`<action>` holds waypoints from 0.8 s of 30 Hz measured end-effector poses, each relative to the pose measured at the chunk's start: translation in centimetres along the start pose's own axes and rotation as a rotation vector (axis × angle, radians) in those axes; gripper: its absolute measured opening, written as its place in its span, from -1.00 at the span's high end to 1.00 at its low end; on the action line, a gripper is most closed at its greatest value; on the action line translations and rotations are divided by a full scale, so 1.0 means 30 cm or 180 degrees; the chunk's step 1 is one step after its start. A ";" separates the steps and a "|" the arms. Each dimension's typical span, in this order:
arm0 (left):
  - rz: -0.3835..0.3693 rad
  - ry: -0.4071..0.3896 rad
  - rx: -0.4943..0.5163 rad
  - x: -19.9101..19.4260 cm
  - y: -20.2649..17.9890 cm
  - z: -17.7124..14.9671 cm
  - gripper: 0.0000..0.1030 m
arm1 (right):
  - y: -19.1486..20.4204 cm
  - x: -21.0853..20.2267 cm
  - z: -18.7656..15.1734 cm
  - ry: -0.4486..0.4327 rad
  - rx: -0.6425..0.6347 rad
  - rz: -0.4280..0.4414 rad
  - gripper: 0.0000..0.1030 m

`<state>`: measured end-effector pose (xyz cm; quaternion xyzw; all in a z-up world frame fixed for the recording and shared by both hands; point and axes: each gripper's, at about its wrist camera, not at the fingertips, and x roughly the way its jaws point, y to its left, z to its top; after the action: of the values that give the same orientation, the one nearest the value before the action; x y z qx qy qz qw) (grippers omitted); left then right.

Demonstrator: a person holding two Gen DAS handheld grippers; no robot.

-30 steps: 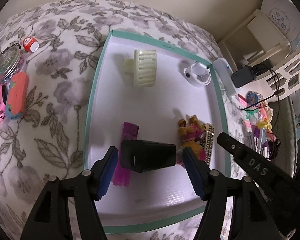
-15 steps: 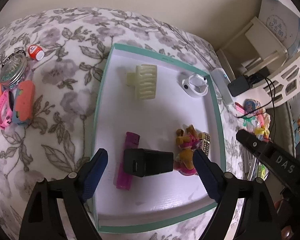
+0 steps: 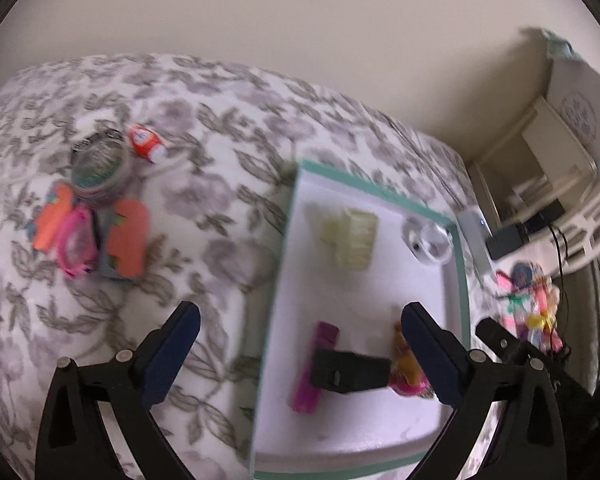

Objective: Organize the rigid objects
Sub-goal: 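Lower both tools into the tray and open both grippers to release the items, then move both tools back to the pile toward the orange-and-blue cases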

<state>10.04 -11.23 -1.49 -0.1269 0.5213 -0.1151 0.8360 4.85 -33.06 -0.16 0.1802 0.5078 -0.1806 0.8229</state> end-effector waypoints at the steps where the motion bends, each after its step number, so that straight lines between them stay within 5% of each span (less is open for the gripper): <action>1: 0.0030 -0.0046 -0.0027 -0.009 0.013 0.007 -0.95 | 0.008 -0.003 0.000 -0.0027 -0.0029 0.0019 -0.14; 12: 0.0339 -0.0343 -0.0296 -0.079 0.162 0.061 -0.95 | 0.065 -0.002 -0.015 -0.0127 -0.0123 0.0221 -0.63; 16: 0.0398 -0.0394 -0.0377 -0.096 0.214 0.074 -0.95 | 0.076 -0.012 -0.016 -0.0197 -0.0123 0.0289 -0.97; 24: 0.0455 -0.0507 -0.0622 -0.148 0.343 0.100 -0.96 | 0.157 -0.043 -0.029 -0.0290 -0.0322 0.0418 -0.97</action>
<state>11.45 0.18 0.10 -0.1790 0.4697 0.0064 0.8644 5.90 -28.40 1.17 0.1629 0.4653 -0.1084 0.8632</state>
